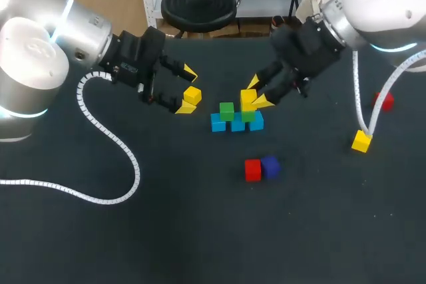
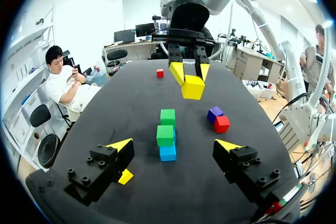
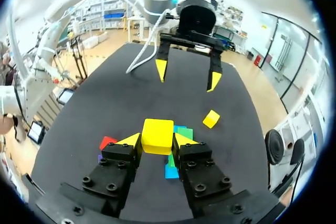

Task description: Place the blue cubes, place green cubes on the blue cubes, place the yellow cubes on the green cubes, then place the red cubes on the yellow cubes, and place purple cube on the red cubes.

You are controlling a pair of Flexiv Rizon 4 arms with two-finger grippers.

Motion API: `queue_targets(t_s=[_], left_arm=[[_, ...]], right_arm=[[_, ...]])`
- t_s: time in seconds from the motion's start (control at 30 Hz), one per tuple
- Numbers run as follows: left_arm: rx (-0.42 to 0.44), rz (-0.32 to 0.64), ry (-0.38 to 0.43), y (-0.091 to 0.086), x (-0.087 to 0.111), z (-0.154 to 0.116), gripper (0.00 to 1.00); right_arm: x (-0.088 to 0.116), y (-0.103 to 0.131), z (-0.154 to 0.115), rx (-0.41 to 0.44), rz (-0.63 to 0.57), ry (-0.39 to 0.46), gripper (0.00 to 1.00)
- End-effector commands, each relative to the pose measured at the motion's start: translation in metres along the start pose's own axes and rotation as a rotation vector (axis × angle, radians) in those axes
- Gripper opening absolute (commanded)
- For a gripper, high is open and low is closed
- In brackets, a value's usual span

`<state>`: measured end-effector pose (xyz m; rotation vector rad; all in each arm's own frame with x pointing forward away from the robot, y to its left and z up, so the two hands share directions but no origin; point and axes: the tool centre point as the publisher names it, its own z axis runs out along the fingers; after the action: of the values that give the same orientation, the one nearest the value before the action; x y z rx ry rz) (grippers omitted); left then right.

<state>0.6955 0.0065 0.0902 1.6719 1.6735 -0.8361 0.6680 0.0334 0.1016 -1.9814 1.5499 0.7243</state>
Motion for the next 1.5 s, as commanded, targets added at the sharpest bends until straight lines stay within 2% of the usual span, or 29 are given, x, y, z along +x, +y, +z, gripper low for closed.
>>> queue_targets(t_s=[0.03,0.9,1.13,1.5], left_arm=[[0.0,0.003,-0.003,0.0,0.001,0.0,1.0],[0.0,0.003,-0.003,0.0,0.001,0.0,1.0],[0.0,0.003,-0.003,0.0,0.001,0.0,1.0],[0.0,0.003,-0.003,0.0,0.001,0.0,1.0]], right_arm=[[-0.006,-0.007,0.003,-0.012,0.003,0.021,0.0],[-0.007,-0.007,0.003,-0.011,-0.002,0.009,0.0],[-0.003,-0.011,0.006,-0.042,0.034,-0.041,0.0],[0.007,-0.011,0.019,-0.092,0.096,-0.044,0.0]])
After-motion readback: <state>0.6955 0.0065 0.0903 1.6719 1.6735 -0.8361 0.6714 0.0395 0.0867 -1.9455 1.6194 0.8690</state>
